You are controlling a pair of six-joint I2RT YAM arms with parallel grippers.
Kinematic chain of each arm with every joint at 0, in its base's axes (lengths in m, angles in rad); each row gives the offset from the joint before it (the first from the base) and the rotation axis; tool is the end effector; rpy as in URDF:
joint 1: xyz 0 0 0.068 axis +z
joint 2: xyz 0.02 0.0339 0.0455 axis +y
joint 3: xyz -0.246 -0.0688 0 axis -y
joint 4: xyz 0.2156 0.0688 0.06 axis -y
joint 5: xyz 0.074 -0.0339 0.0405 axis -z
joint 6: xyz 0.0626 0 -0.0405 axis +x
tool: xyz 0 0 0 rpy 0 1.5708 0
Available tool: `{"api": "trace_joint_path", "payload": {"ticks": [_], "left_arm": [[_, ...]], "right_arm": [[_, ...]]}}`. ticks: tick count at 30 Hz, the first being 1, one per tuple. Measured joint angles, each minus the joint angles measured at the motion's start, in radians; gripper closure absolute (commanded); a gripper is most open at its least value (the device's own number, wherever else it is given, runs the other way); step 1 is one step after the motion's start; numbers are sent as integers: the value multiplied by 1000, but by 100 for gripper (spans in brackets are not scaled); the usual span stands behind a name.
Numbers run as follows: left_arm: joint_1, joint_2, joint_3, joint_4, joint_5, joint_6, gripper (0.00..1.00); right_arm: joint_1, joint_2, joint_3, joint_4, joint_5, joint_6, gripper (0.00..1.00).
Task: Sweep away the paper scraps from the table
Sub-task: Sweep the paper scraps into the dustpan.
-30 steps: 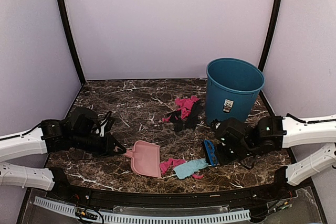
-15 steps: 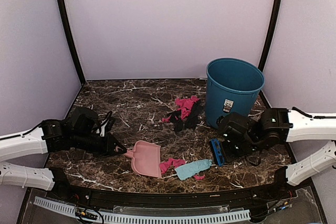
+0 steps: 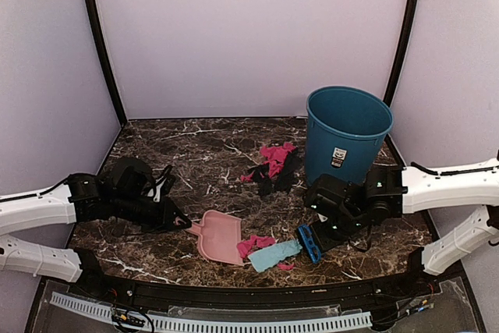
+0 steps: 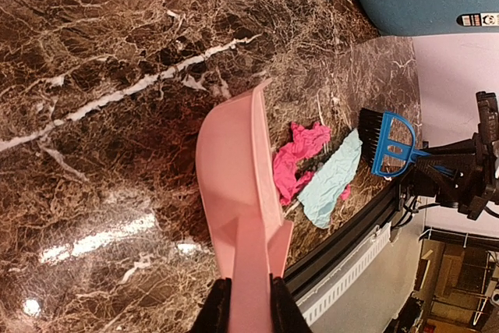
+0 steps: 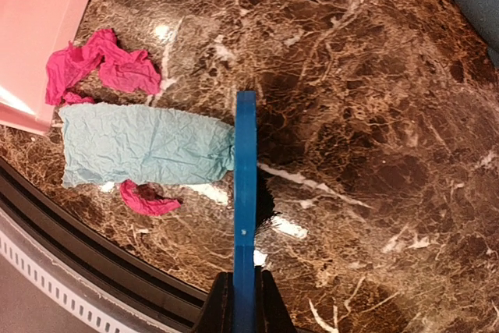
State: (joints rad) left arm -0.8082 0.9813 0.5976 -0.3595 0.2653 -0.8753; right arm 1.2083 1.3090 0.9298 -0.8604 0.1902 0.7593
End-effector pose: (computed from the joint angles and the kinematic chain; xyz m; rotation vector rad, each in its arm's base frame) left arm 0.1295 -0.1593 0.2020 0.0643 2.5749 -1.0707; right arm 0.0901 0.2042 0.1989 -0.5781 2.7314 0.2410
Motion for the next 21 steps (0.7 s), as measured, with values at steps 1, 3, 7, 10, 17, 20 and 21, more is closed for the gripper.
{"api": "trace_joint_path", "payload": {"ticks": [1,3,7,10,17,20,21], "left_arm": [[0,9,10,-6,2,0,100],[0,25,24,-14,5,0,100],[0,48,40,-34,8,4,100],[0,59,47,-42,10,9,100],[0,86,57,-57,28,27,100],[0,94,59,-59,39,34,100],[0,97,62,-63,42,37,100]], "right_arm": [[0,7,0,13,-11,-3,100],[0,16,0,32,-26,-10,100],[0,25,0,73,-50,-21,100],[0,32,0,105,-68,-23,100],[0,73,0,179,-106,-27,100],[0,90,2,206,-116,-29,100],[0,93,2,215,-119,-30,100]]}}
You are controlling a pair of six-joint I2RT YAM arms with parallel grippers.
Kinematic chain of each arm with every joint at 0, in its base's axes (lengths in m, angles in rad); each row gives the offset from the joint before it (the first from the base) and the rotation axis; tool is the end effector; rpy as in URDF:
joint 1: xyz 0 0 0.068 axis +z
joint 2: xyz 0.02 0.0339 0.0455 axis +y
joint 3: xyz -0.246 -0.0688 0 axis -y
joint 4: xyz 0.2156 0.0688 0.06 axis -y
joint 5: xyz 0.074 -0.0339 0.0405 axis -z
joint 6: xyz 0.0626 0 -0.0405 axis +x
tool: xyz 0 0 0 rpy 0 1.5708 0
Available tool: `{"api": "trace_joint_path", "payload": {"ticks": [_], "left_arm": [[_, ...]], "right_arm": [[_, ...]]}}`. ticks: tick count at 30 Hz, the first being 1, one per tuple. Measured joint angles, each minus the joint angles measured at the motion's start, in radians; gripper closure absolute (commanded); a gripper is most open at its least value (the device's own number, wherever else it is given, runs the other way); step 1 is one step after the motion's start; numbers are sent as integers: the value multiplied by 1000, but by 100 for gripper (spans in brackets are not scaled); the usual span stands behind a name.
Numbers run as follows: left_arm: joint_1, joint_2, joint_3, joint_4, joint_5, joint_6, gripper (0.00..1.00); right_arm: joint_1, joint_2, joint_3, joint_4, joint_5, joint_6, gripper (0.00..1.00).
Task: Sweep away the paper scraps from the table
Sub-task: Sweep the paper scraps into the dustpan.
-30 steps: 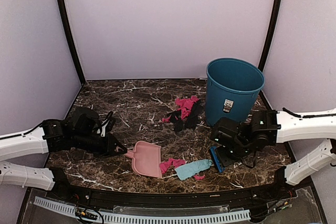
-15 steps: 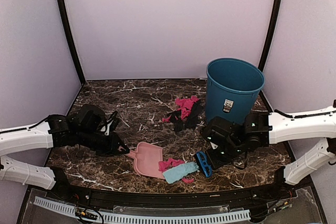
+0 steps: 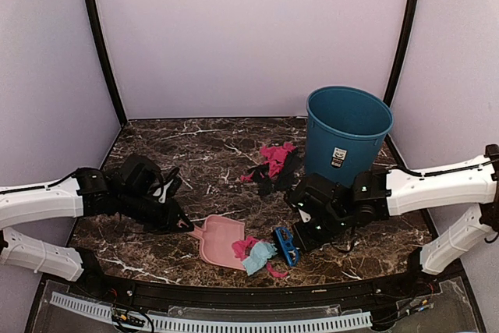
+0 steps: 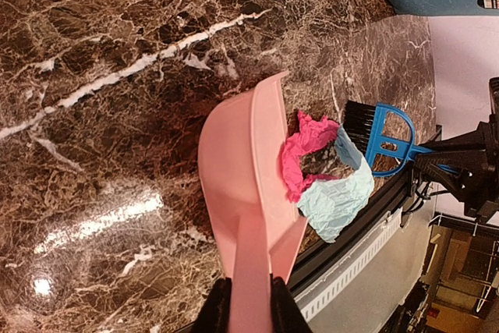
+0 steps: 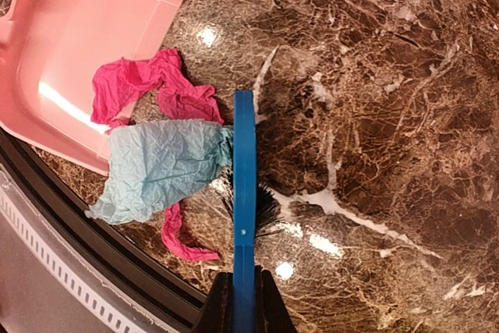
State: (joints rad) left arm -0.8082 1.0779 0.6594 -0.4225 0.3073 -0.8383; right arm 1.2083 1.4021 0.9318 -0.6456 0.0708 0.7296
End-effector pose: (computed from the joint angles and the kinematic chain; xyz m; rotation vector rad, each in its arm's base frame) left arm 0.1342 -0.1679 0.1978 0.1180 2.6769 -1.0310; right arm 0.0956 0.2397 0.1892 -0.6387 2.7138 0.4760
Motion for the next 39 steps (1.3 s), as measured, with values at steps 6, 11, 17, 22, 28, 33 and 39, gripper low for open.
{"api": "trace_joint_path", "payload": {"ticks": [6,11,17,22,28,33,39], "left_arm": [[0,10,18,-25,13,16,100],[0,15,20,-43,25,25,100],[0,20,20,-49,43,38,100],[0,21,15,-47,53,42,100],[0,23,-5,-37,56,42,100],[0,23,-32,-11,66,40,100],[0,23,-65,27,71,26,100]], "right_arm": [[0,21,3,48,-22,0,100],[0,48,11,89,-35,-3,100],[0,76,21,134,-42,-15,100],[-6,99,26,169,-51,-25,100],[-17,130,38,213,-62,-45,100],[-31,153,50,239,-74,-59,100],[-41,165,60,247,-89,-73,100]]}}
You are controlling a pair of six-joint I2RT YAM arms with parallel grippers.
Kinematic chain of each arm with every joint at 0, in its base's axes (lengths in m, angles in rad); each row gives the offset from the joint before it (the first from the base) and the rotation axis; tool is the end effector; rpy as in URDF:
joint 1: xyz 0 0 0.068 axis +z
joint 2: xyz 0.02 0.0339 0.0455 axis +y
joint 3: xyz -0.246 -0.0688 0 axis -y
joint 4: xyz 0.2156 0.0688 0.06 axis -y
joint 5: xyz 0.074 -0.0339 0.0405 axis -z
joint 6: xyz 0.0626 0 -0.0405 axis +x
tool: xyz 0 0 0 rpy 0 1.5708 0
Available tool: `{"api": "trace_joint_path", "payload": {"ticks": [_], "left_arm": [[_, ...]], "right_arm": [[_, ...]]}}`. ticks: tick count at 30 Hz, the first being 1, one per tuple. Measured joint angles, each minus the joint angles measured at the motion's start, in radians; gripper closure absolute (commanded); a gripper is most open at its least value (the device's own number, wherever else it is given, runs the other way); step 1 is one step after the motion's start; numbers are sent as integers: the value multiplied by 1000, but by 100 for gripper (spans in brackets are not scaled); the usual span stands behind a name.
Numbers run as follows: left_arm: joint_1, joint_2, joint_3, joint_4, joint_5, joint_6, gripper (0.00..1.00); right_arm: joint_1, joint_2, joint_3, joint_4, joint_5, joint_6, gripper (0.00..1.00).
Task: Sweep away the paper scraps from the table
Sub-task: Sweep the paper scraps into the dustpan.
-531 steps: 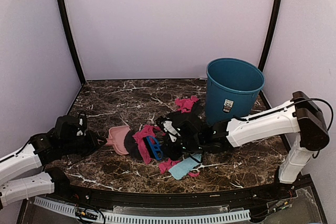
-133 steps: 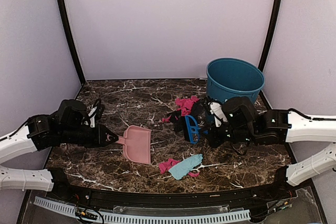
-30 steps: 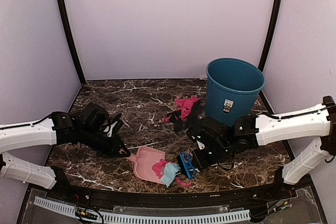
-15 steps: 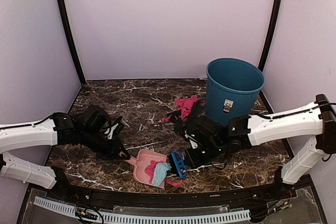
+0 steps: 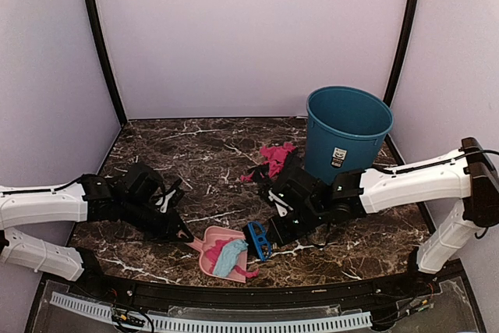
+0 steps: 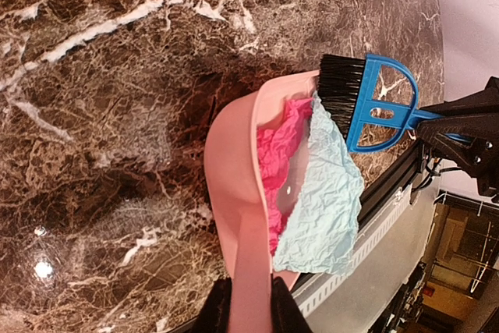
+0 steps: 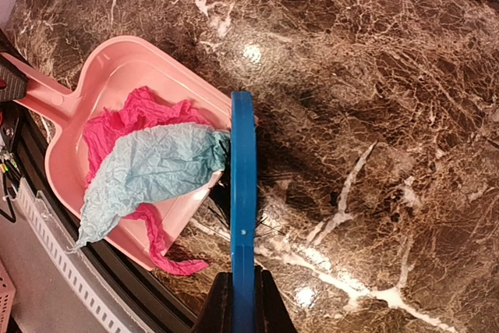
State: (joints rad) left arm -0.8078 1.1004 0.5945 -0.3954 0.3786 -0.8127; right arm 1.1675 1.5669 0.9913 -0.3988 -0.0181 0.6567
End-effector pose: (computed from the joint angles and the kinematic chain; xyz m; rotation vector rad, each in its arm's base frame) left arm 0.1272 -0.1665 0.1772 0.1767 2.7527 -1.0571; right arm 0.1203 0.2849 0.1795 -0.6923 2.6215 0.6740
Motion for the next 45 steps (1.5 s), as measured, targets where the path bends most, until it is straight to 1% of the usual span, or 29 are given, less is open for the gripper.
{"api": "trace_joint_path", "payload": {"ticks": [14,25,35,45], "left_arm": [[1,-3,-72,90,10,-53,100],[1,-13,-98,167,22,-99,100],[1,-81,-179,298,28,-168,100],[-1,-154,-230,380,16,-226,100]], "right_arm": [[-11,11,12,-2,-16,-27,100],[-12,5,13,-17,-8,-33,100],[-31,-44,3,-58,39,-49,100],[-75,-153,-34,-77,49,-57,100]]}}
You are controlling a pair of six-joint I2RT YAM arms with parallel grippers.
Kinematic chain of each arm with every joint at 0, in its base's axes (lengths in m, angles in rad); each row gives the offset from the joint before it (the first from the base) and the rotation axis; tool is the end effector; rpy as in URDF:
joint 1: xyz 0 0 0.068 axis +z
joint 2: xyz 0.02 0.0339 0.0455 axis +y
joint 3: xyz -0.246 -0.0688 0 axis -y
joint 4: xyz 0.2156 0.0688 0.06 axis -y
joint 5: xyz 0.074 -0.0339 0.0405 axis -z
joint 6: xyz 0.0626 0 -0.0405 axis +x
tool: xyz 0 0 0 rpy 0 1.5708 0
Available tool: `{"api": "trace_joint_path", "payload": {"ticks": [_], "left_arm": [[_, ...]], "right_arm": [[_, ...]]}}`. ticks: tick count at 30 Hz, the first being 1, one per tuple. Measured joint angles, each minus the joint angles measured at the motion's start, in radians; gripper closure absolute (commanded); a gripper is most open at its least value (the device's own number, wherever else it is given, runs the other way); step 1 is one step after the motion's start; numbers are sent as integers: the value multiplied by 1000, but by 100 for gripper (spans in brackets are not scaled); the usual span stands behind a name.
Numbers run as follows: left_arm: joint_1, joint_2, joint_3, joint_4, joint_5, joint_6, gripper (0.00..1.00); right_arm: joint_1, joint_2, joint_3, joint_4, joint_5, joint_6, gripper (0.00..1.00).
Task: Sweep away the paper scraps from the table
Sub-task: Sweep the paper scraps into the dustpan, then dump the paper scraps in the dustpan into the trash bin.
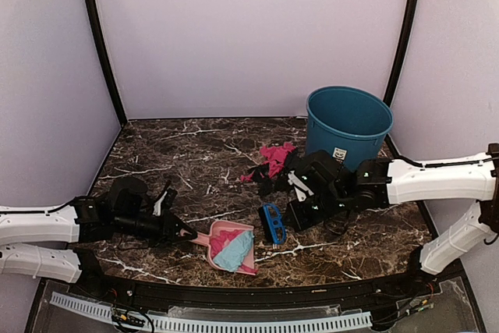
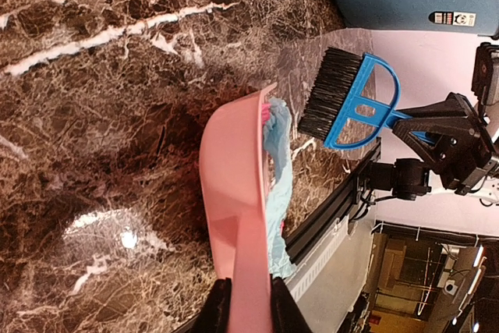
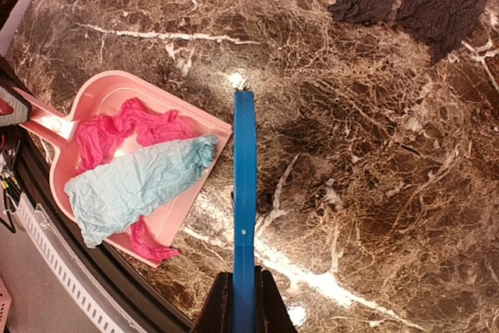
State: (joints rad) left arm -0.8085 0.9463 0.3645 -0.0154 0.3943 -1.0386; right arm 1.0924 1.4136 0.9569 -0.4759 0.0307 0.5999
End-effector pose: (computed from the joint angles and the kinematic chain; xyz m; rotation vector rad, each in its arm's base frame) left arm 0.1195 -0.1600 0.1706 -0.0245 2.5200 -1.3600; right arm 0.1319 0.2502 0.2056 -0.6276 2.5514 0.6232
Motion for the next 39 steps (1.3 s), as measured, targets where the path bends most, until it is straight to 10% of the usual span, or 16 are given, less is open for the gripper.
{"api": "trace_joint_path", "payload": {"ticks": [39], "left_arm": [[21,-61,65,118,-90,-91,100]], "right_arm": [[-81,-319,-151,-52,141,13,100]]}}
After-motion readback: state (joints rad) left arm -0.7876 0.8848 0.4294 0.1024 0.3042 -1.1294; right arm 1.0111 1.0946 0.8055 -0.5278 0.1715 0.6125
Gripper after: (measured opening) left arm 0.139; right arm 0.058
